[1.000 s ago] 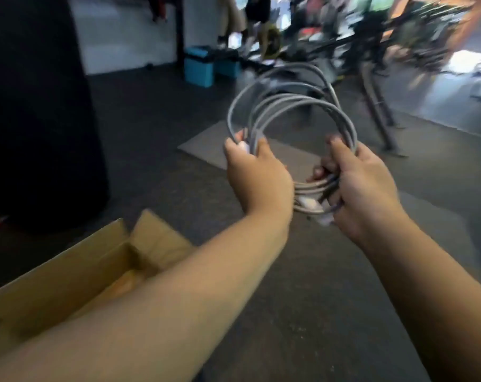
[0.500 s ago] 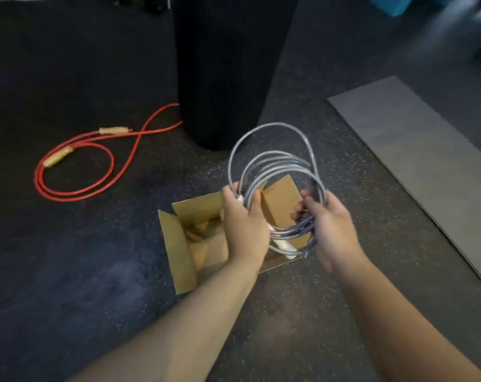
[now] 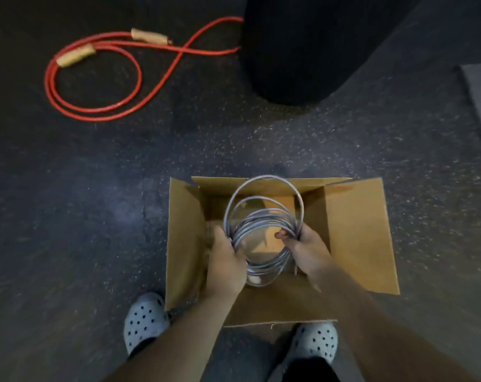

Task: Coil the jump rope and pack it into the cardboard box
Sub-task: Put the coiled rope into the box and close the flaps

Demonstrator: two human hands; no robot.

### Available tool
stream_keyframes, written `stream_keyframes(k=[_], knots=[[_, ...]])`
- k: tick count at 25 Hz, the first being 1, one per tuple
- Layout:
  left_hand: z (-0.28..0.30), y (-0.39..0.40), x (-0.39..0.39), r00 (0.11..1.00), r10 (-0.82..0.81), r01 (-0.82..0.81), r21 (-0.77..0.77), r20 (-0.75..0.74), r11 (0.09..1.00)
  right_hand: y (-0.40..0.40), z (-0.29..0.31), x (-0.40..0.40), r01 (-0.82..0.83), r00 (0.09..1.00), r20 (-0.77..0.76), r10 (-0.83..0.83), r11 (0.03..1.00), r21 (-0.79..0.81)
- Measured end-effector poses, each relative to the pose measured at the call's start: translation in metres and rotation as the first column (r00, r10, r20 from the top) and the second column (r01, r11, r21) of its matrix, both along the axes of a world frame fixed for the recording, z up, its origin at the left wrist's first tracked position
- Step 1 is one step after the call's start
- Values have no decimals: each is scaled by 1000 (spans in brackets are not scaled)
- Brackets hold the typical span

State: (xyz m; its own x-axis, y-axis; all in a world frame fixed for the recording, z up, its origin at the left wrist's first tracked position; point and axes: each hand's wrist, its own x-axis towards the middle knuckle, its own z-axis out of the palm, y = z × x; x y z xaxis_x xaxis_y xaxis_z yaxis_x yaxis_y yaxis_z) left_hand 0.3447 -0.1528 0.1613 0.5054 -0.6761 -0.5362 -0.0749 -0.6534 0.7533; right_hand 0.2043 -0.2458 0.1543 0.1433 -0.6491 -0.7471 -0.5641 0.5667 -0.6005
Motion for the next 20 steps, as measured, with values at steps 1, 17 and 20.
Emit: stream_keyframes(k=[1,17,20], knots=[[-12,1,0,1000,19,-18,68,-12,998,-3,-11,0,-55,998,-11,56,998,35],[-158,-58,-2,991,-107,42,574,80,818,-46,-161,13,-537,732,-493,470,843,5],[-143,-51,-9,987,-101,19,534,124,845,-38,-146,13,-496,758,-497,423,868,-18]])
